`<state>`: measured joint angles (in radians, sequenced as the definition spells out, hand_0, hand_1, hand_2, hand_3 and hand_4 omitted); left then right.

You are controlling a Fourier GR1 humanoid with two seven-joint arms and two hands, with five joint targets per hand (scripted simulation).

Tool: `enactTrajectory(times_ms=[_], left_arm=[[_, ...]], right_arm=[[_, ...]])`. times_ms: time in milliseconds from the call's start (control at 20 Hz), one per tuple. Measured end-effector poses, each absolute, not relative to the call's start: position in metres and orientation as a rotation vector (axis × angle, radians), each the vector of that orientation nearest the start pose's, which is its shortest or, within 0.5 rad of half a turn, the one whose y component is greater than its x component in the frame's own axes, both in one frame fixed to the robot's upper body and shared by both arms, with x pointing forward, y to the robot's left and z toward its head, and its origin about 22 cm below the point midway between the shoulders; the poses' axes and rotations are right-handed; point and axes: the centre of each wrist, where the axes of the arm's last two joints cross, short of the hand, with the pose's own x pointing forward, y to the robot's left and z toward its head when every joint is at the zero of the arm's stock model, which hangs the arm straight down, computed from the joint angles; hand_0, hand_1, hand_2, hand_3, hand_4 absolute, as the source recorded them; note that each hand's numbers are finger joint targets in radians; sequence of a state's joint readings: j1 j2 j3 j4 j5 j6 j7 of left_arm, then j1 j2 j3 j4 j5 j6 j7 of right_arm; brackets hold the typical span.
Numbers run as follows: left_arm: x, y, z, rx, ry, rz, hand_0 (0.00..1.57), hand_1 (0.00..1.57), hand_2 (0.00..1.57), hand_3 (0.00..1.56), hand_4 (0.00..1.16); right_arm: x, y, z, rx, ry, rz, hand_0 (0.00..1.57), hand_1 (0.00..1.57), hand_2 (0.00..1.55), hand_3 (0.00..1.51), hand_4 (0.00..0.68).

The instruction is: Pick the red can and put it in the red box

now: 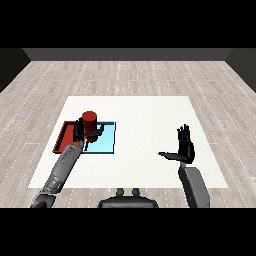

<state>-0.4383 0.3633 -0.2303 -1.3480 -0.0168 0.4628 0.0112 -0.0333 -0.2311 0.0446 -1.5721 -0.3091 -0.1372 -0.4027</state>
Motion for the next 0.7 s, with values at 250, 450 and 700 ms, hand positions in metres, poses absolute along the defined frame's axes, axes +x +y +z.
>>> enactTrajectory(times_ms=[250,450,700], left_arm=[[0.359,0.277,0.067,0.602,-1.660,-0.188,1.57,1.57,1.55,1.46,1.10],[0.363,0.322,0.040,0.696,-1.528,-0.153,1.57,1.57,1.57,1.49,1.09],[0.358,0.354,-0.002,0.764,-1.381,-0.129,1.47,1.47,1.49,1.46,1.02]], right_arm=[[0.249,-0.273,0.009,-0.045,-1.954,-0.138,0.00,0.00,0.00,0.00,0.000],[0.249,-0.272,-0.001,-0.054,-1.957,-0.116,0.00,0.00,0.00,0.00,0.000],[0.257,-0.272,0.000,-0.056,-1.988,-0.109,0.00,0.00,0.00,0.00,0.000]])
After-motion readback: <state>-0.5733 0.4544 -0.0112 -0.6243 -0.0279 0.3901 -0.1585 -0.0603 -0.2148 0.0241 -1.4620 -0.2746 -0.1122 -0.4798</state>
